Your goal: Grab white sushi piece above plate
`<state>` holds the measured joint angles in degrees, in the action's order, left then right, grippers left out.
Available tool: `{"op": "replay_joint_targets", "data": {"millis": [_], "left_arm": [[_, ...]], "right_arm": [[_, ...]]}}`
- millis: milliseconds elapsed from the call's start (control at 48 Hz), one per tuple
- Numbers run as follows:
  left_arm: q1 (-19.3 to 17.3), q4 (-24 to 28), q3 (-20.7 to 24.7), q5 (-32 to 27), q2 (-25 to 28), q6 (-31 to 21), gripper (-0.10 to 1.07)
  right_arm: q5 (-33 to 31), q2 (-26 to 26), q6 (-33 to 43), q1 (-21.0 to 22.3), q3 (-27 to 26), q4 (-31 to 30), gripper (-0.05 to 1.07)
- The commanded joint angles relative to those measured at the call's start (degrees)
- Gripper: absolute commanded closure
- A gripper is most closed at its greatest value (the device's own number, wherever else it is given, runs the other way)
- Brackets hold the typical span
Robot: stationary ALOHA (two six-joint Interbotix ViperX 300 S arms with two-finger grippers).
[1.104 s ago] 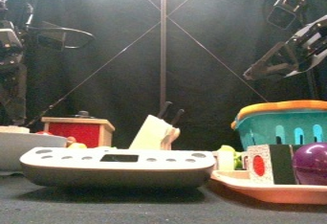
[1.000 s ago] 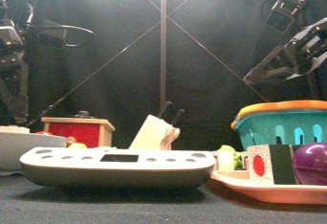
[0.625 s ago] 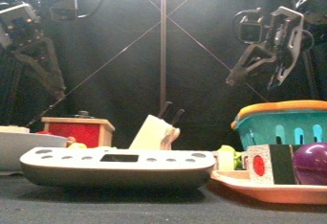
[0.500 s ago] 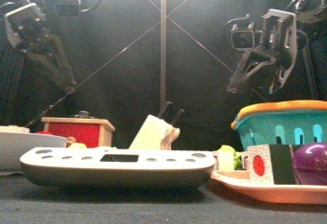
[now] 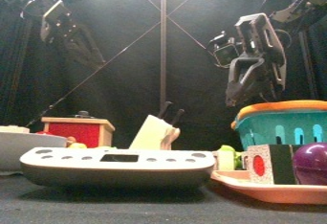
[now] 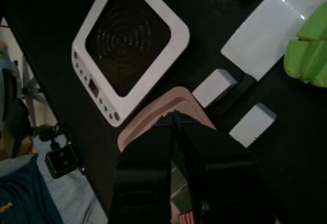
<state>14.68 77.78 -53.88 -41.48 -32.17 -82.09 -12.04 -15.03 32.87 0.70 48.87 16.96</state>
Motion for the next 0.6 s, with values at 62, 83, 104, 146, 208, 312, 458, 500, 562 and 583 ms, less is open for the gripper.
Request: {"op": "replay_joint_targets", "data": {"millis": [62,83,104,146,208,312,458,500,562,583], "left_arm": [[-0.18,6.68,-0.09,4.48,-1.41,-3.16,0.11],[-0.18,7.29,-0.18,5.27,-1.49,-3.78,0.11],[-0.18,8.0,-0.26,6.06,-1.58,-4.22,0.11],[-0.18,9.67,-0.88,8.0,-1.85,-5.19,0.11],[-0.26,11.6,-1.67,9.76,-1.93,-5.98,0.11],[-0.18,13.27,-2.99,12.48,-1.93,-7.47,0.11],[-0.26,13.62,-3.16,15.03,-2.46,-9.23,0.11],[-0.18,13.8,-3.25,15.64,-2.81,-9.4,0.11],[-0.18,14.5,-3.52,17.05,-3.34,-9.4,0.11],[-0.18,14.68,-3.69,17.58,-3.43,-9.4,0.11]], "right_arm": [[0.18,1.14,4.31,0.62,-2.02,-0.97,0.49],[0.18,1.67,5.27,0.79,-2.2,-1.23,0.48],[0.18,2.11,5.8,0.79,-2.37,-1.41,0.47],[0.18,2.81,6.94,0.88,-2.72,-1.93,0.46],[0.09,3.87,8.79,1.14,-3.34,-2.9,0.45],[-0.88,5.27,11.34,1.58,-4.48,-4.57,0.43],[-6.68,6.42,15.73,2.2,-6.59,-7.91,0.38],[-8.88,6.68,17.05,2.29,-7.56,-9.14,0.37],[-11.69,7.65,19.78,2.2,-9.23,-11.95,0.35],[-12.22,7.82,20.57,2.29,-9.67,-12.92,0.35]]}}
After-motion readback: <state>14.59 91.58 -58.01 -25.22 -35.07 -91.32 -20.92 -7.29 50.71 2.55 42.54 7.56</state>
